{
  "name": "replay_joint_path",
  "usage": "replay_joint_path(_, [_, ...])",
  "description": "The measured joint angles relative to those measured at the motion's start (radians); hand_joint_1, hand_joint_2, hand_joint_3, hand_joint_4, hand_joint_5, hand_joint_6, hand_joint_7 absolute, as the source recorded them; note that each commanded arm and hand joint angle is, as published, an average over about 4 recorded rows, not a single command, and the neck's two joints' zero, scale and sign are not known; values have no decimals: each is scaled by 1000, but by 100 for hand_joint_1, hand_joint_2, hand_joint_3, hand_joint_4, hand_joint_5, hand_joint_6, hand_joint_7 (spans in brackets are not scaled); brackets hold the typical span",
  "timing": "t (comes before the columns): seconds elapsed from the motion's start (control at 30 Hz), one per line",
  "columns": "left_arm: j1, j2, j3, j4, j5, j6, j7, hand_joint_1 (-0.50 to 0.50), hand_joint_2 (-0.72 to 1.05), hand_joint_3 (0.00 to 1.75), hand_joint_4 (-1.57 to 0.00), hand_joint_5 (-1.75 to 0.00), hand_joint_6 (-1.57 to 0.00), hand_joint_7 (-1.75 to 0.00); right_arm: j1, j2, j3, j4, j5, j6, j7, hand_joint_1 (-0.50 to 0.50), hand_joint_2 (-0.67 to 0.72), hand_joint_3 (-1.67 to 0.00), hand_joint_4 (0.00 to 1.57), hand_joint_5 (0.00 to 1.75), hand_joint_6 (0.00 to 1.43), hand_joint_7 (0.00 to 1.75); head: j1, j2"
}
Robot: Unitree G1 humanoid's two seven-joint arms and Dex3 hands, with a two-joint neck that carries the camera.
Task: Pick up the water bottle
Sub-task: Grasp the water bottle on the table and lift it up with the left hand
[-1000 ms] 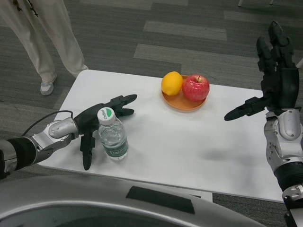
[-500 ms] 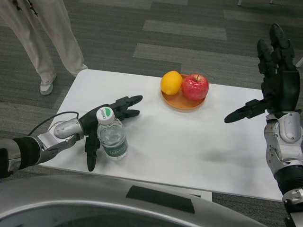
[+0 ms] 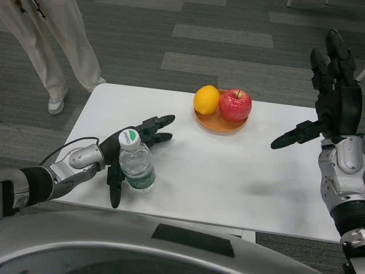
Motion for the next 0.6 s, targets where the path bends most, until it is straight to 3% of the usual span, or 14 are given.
replay_joint_path(0.23, [0,-5,-2,0,-28,-18,24,-50,-33,9,0,-41,0,-14,1,0,-1,-1,0,0,0,-50,28,0,0,0,0,7,-1,2])
replay_joint_path(0.33, [0,-6,-5,-1,-43,-31,34,-50,-17,7,-1,-64,0,-14,2,0,-2,-3,0,0,0,-50,28,0,0,0,0,7,-3,4])
replay_joint_path(0.43, [0,-8,-20,-1,-93,-58,54,-50,14,7,-19,-92,0,-21,2,0,-2,-6,0,0,0,-50,28,0,0,0,0,7,-4,6])
replay_joint_path(0.53, [-1,-10,-39,-1,-153,-79,71,-50,49,9,-56,-141,-18,-37,4,0,-3,-7,0,0,0,-50,28,0,0,0,0,7,-7,7])
replay_joint_path(0.6, [-1,-12,-45,-2,-173,-83,74,-50,65,13,-77,-159,-35,-45,7,0,-4,-7,0,0,0,-50,28,0,0,0,0,7,-7,7])
